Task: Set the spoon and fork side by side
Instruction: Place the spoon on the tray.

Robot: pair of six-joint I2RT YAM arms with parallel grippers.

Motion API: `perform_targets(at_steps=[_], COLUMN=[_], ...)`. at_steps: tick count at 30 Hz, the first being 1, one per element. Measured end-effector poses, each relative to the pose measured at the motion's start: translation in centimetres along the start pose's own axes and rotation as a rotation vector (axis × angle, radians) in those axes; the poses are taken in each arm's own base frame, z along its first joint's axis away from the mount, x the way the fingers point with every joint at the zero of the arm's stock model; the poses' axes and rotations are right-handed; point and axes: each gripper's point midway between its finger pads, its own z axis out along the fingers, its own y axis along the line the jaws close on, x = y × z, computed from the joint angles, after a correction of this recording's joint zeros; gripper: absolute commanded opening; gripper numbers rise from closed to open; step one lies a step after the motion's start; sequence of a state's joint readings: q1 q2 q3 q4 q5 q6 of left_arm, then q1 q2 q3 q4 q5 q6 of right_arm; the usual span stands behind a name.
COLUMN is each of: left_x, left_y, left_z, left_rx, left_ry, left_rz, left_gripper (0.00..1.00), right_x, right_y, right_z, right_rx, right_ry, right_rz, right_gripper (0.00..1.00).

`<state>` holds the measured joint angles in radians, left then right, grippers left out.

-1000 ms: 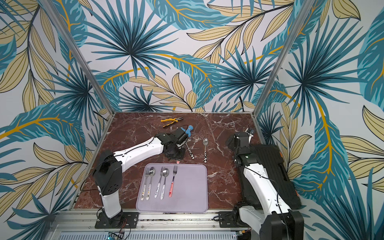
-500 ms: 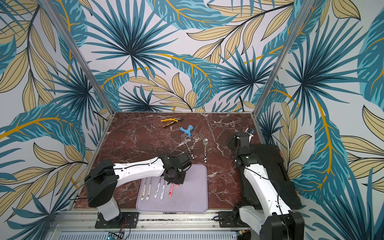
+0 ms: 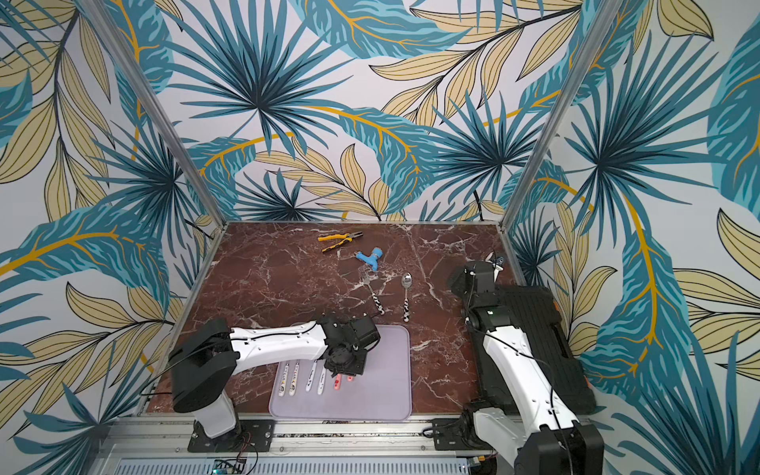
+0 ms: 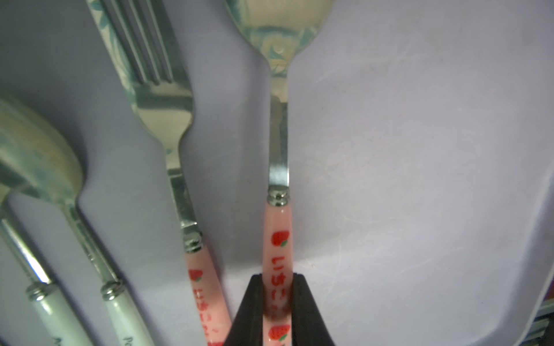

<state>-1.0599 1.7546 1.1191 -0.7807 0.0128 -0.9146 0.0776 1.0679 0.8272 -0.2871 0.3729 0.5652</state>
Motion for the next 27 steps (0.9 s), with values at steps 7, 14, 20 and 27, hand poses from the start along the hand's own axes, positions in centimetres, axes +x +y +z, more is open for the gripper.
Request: perform_targets(at_steps=[7,14,20,27], left_x=[0.2,0.9,1.4,1.6], left_y=[0.1,0.7,0.6,0.5], left_z=[0.2,0.7,0.9,0.9], left_rx=[-0.001,-0.014,-0.018,-0.018], left_ry=[0.006,0.024,0.029,0.030], left_rz=[-0.014,-0.025,-0.030,-0.033], left_gripper=[0.10,0.11,0.12,0.20], right_x=[0.0,0.0,0.0,0.0], right_y=[0.0,0.0,0.0,0.0], right_z=[0.0,0.0,0.0,0.0], right_rx=[0.000,0.000,0.000,0.000], right_ry=[0.000,0.000,0.000,0.000], right_rz=[0.000,0.000,0.000,0.000], right_gripper=[1.00,0.99,0.99,1.00])
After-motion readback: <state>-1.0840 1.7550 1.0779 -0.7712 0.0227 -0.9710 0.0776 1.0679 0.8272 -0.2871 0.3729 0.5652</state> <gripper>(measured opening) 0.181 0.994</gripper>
